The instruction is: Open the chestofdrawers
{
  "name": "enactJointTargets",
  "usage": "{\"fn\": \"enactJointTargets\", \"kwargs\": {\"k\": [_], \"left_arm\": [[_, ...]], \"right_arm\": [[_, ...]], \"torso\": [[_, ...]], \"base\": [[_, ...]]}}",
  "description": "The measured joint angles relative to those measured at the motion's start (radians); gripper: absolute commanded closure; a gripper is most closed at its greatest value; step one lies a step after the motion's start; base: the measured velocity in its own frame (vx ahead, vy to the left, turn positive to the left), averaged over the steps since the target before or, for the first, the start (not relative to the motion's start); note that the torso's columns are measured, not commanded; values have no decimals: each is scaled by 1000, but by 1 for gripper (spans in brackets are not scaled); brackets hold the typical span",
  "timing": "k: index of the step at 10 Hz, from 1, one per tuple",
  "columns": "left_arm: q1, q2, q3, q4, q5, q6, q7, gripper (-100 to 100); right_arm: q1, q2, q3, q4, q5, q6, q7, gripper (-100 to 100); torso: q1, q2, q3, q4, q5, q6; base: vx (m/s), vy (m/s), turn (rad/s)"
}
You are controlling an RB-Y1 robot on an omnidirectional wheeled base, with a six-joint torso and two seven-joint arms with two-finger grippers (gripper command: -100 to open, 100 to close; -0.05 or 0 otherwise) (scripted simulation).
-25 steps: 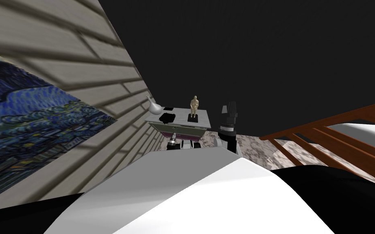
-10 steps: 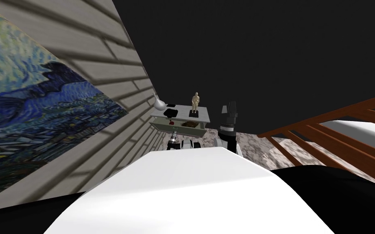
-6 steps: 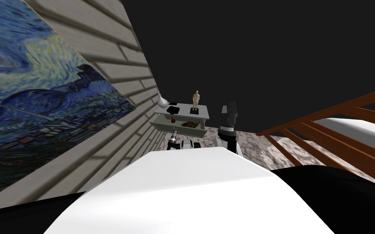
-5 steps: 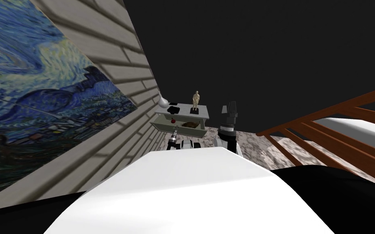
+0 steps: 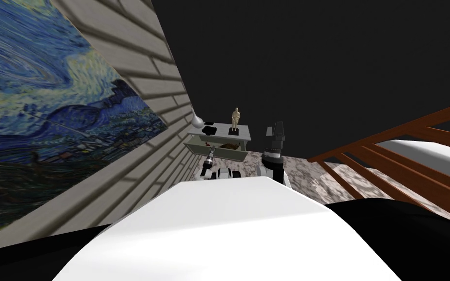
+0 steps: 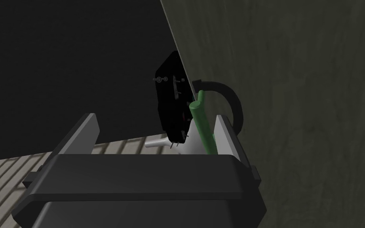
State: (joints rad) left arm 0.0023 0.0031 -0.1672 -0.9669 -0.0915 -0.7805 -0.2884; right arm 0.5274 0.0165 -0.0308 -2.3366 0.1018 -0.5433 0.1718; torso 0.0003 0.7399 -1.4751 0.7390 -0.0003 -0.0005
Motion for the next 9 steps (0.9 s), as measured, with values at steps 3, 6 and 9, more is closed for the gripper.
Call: {"fn": "enactJointTargets", "kwargs": {"k": [3, 6, 9], "left_arm": [[-37, -2, 4, -31, -1, 89, 15, -100], [-53, -10, 9, -15, -1, 110, 10, 0], [-49, -10, 9, -11, -1, 114, 11, 0]], "right_arm": [[0, 0, 0, 0, 0, 0, 0, 0], [0, 0, 0, 0, 0, 0, 0, 0], [0, 0, 0, 0, 0, 0, 0, 0]], "torso": [[-1, 6, 3, 7, -3, -2], [-2, 3, 2, 4, -1, 0], [-1, -1, -1, 0, 0, 1]], "base": [[-74, 14, 18], [-7, 2, -1], [0, 0, 0]]}}
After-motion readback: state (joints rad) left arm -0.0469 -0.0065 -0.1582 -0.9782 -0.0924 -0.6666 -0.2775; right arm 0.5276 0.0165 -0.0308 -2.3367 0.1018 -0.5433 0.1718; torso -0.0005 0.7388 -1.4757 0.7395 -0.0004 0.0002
